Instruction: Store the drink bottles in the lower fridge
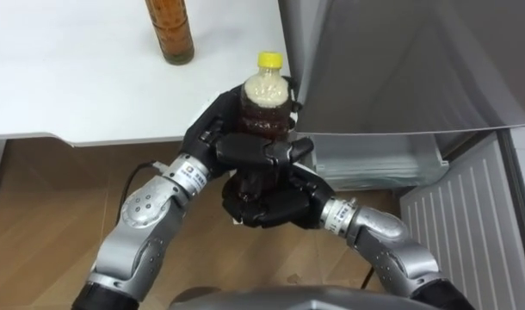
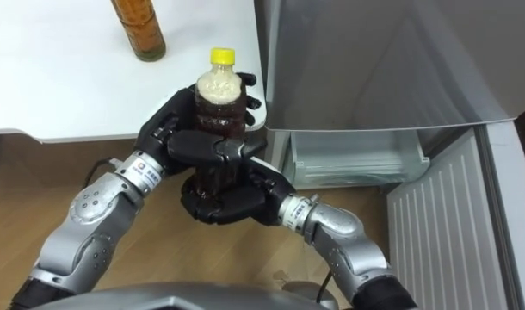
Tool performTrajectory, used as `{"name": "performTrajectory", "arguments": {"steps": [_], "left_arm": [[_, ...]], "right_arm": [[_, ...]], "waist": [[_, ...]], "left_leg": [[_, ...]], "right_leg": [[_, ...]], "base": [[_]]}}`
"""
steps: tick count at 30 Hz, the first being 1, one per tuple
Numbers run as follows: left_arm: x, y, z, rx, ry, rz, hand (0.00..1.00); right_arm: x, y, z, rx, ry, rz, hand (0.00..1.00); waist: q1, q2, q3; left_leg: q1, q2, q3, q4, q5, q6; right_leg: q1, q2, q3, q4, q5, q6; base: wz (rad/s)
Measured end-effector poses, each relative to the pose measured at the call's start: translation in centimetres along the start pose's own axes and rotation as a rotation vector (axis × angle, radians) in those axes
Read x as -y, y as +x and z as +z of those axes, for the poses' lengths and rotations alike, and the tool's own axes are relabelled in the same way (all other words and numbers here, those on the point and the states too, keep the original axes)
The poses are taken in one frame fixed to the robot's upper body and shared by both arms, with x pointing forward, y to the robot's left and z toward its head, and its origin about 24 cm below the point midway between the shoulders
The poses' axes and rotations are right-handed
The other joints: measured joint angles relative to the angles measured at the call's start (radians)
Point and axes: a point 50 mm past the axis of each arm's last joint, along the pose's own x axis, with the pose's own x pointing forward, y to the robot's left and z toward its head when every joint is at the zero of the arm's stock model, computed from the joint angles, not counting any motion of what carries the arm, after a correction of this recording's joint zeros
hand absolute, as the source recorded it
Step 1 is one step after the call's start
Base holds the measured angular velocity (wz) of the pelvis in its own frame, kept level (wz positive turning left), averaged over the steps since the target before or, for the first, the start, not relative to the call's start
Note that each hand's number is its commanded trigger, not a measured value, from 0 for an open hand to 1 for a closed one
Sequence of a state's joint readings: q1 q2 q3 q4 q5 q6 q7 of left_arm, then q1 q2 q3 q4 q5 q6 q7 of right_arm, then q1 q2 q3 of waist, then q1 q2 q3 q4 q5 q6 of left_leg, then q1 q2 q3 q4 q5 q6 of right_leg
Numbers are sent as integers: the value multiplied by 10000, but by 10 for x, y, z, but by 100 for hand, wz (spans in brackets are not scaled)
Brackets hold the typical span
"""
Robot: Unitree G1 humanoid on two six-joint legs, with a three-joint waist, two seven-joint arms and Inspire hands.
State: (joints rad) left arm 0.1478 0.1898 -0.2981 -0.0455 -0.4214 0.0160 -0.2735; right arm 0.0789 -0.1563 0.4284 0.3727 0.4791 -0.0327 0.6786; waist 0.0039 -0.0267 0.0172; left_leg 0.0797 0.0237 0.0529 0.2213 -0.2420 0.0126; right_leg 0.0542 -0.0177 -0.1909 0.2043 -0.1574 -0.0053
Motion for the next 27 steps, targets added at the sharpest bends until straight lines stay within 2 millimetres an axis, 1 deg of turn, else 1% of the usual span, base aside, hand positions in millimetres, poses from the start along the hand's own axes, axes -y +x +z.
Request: {"name": "performTrajectory", "arguments": {"steps": [14, 15, 16, 18, 19, 21, 24, 27], "left_arm": [[1, 0, 4, 182, 23, -11, 0], [1, 0, 5, 212, 32, -18, 0], [1, 1, 5, 242, 42, -29, 0], [2, 1, 8, 350, 88, -57, 0], [2, 1, 11, 462, 142, -99, 0], [3, 1, 13, 560, 177, -133, 0], [3, 1, 15, 634, 201, -140, 0], [3, 1, 19, 787, 250, -143, 0]], "right_arm": [[1, 0, 1, 161, -30, -88, 100], [1, 0, 1, 193, -49, -88, 100], [1, 0, 2, 231, -87, -79, 100], [1, 0, 3, 335, -148, -43, 100], [1, 0, 5, 465, -232, -10, 100], [1, -1, 6, 586, -334, 7, 100], [2, -1, 7, 646, -373, 56, 100], [2, -1, 9, 767, -343, 122, 100]], "waist": [[8, 13, -4], [6, 31, 2], [11, 69, 26], [16, 142, 17], [14, 183, 42], [12, 257, 54], [9, 349, 26], [8, 350, 26]], "left_leg": [[37, 4, 1, 11, 0, -1], [78, 4, 0, 10, 0, -1], [158, 4, -1, -3, 0, 0], [192, 3, -4, -16, -1, 1], [191, 2, -7, -13, -1, 1], [189, 2, -22, -11, -1, 1], [188, 6, -44, -1, 0, 0], [189, 9, -50, 8, 2, -4]], "right_leg": [[39, -6, -16, -5, 1, 0], [71, -6, -14, -5, 1, 0], [146, -6, -12, -8, 1, 0], [174, -4, 8, -9, 1, 1], [172, -4, 16, -9, 3, 1], [168, 1, 21, -8, 7, -4], [156, 6, 22, 1, 9, -9], [155, 2, 21, 0, 11, -12]], "base": [[0], [0], [0], [0], [0], [0], [0], [0]]}}
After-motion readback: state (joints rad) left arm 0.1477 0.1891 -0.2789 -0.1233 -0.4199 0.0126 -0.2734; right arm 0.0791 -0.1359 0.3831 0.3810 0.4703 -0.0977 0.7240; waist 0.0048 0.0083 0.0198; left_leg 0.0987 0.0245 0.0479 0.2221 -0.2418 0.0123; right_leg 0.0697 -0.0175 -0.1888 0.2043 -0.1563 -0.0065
